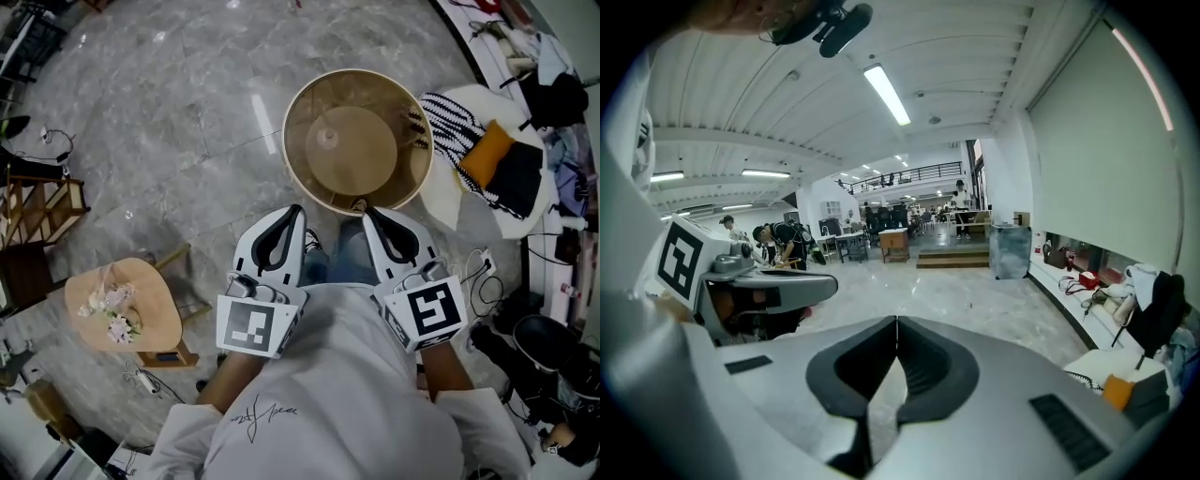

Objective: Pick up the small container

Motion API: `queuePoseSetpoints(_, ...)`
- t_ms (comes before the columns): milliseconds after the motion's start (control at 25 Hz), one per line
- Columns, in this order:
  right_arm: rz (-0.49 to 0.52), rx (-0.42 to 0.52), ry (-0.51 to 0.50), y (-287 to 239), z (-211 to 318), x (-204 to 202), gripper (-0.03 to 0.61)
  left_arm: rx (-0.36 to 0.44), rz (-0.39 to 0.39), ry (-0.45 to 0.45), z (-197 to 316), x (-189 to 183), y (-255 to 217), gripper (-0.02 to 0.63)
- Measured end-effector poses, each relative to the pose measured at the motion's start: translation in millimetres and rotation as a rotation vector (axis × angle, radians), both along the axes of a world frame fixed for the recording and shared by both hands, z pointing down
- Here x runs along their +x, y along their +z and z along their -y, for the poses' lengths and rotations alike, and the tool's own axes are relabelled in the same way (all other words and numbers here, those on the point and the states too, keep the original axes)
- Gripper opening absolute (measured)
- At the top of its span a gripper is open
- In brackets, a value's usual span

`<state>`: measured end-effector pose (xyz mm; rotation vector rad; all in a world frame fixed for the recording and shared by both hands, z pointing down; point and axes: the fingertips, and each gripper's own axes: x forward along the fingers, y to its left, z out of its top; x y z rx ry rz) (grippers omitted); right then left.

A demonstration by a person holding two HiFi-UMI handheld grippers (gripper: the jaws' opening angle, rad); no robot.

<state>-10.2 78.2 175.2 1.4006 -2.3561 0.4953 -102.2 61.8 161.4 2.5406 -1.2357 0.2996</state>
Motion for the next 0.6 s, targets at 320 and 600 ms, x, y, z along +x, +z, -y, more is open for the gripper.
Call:
queuePoseSetpoints(320,-0.008,-0.058,-0.093,17.0,25.3,6.2,0.017,-0.021,0.022,-0.024,29.2,15.9,6.6,0.018)
queuePoseSetpoints(600,-0.040,-0.085,-0.154,31.9,41.8,21.6,0.017,-0.057,0.044,-0.049,43.9,25.8,23.2,0.018)
